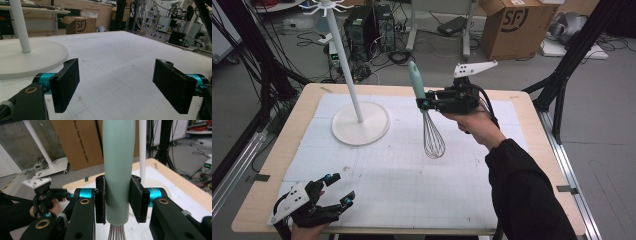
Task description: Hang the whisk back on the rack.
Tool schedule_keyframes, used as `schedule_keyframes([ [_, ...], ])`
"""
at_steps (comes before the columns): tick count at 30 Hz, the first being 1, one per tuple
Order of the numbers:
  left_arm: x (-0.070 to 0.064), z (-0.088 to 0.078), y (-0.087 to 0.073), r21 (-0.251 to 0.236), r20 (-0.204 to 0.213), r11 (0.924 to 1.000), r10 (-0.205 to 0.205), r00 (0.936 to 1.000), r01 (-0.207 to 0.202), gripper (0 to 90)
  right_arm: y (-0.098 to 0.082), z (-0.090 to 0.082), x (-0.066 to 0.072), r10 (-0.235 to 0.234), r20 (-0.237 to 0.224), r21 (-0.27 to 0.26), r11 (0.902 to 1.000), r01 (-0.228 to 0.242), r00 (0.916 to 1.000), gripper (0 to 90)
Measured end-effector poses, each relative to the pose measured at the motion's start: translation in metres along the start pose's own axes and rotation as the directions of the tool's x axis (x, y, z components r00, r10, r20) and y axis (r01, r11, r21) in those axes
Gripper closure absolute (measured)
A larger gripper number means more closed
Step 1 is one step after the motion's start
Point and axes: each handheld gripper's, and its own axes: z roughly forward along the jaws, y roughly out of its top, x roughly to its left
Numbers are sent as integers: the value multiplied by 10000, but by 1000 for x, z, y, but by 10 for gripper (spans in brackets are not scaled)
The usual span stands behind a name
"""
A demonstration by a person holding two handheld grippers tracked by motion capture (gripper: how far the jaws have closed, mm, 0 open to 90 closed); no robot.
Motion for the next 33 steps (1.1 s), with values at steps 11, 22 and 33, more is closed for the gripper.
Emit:
schedule_keyframes([
  [11,0,-2,0,-14,-36,10000,11,10000,-11,222,65,36,-8,-355,-301,-370,9987,343,9989,691],
  [22,0,-16,0,-235,-239,9997,-45,9997,39,224,118,79,-17,-469,-207,-503,9977,458,9987,690],
  [33,0,-26,1,-344,-488,9994,-85,9988,68,227,130,120,-33,-433,-69,143,9990,434,9990,690],
])
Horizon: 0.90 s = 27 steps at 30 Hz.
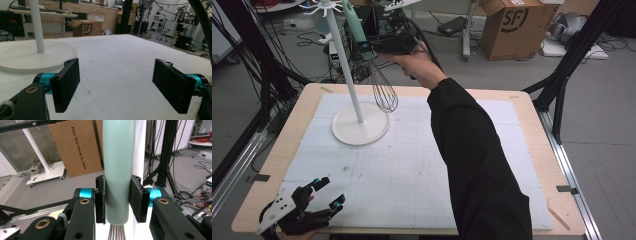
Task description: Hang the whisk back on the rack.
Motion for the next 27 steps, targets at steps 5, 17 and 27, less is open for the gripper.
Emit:
schedule_keyframes([
  [5,1,-2,0,-55,-58,10000,-9,10000,8,226,-1,7,-6,9,143,156,9999,-12,9999,690],
  [17,1,-2,0,-36,-88,10000,23,10000,-23,228,1,23,-11,-41,354,523,9986,22,9994,690],
  [27,1,-4,1,-88,-158,10000,13,9999,-15,228,-3,35,-14,-74,522,509,9987,47,9986,688],
])
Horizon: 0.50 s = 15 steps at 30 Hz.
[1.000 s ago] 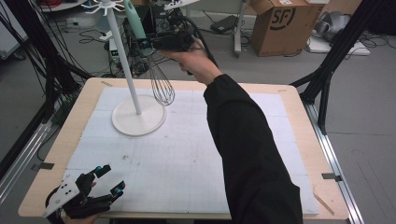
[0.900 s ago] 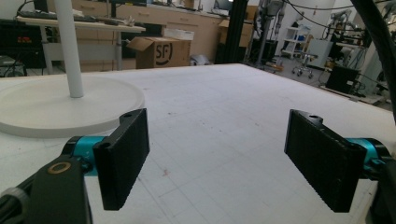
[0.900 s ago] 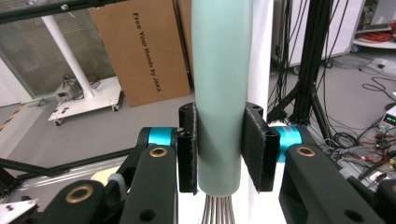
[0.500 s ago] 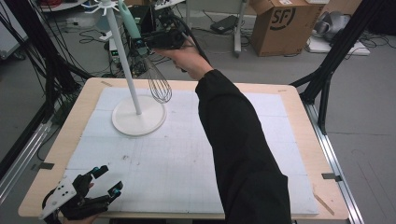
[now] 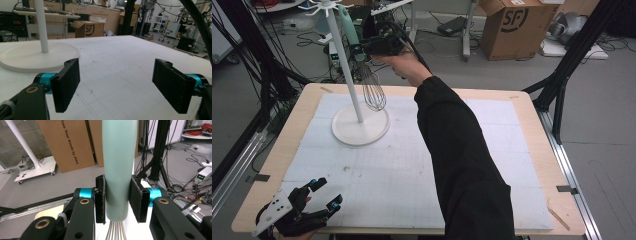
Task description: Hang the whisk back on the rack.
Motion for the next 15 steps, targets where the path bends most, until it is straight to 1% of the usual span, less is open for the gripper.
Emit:
schedule_keyframes([
  [4,0,-1,0,-1,-8,10000,-17,10000,17,229,0,4,5,-44,-81,21,10000,44,10000,686],
  [7,0,-1,0,10,-11,10000,13,10000,-13,229,-1,7,6,120,22,-80,9999,-120,9999,660],
  [9,0,-2,0,-5,-29,10000,-1,10000,1,229,-4,8,6,392,95,-297,9988,-390,9992,484],
  [10,0,-2,0,-40,-24,10000,-24,10000,24,229,-6,8,6,594,-13,-403,9974,-594,9982,454],
  [11,0,-2,0,-41,-19,10000,-19,10000,19,229,-9,8,6,605,-39,-482,9970,-606,9982,451],
  [12,0,-3,1,-68,-28,10000,-2,10000,2,229,-13,7,6,606,6,-440,9972,-605,9982,426],
  [15,0,-3,1,-82,-28,10000,-54,10000,54,229,-27,4,7,783,-112,-601,9951,-788,9969,380],
])
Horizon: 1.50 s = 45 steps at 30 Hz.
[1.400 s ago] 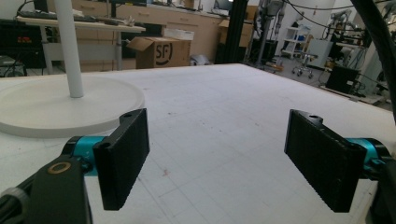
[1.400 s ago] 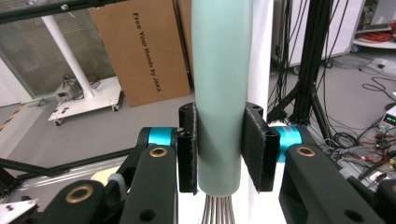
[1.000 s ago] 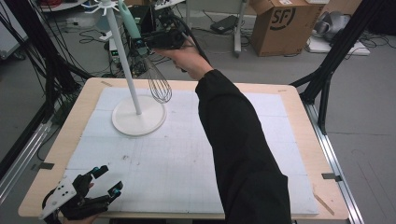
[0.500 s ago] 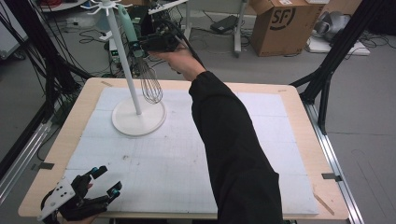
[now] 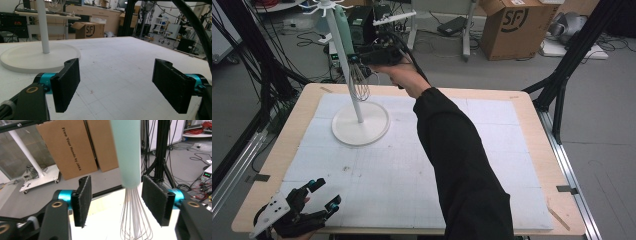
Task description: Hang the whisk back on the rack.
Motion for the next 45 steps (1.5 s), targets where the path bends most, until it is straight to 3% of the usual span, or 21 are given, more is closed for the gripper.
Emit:
schedule_keyframes([
  [5,0,0,1,-98,53,9999,-124,9999,125,228,-31,-15,2,139,-67,-140,9998,-140,9999,300],
  [10,2,3,0,-59,91,9997,-219,9997,220,229,-58,-45,8,182,165,-381,9991,-176,9997,255],
  [19,1,16,-1,65,301,9996,-290,9991,288,228,-93,-115,23,80,710,-828,9966,-21,9974,254],
  [23,1,19,-2,156,327,9997,-216,9992,211,227,-110,-152,32,210,764,-1296,9915,-110,9969,255],
  [29,0,22,-2,192,294,9995,-239,9993,233,228,-138,-192,50,337,928,-2005,9796,-144,9951,255],
  [39,0,23,-3,191,317,9996,-226,9992,220,227,-199,-226,81,512,1320,-2437,9697,-176,9899,254],
  [45,0,26,-3,285,336,9994,-182,9993,172,227,-238,-240,97,306,2040,-2347,9719,186,9785,251],
])
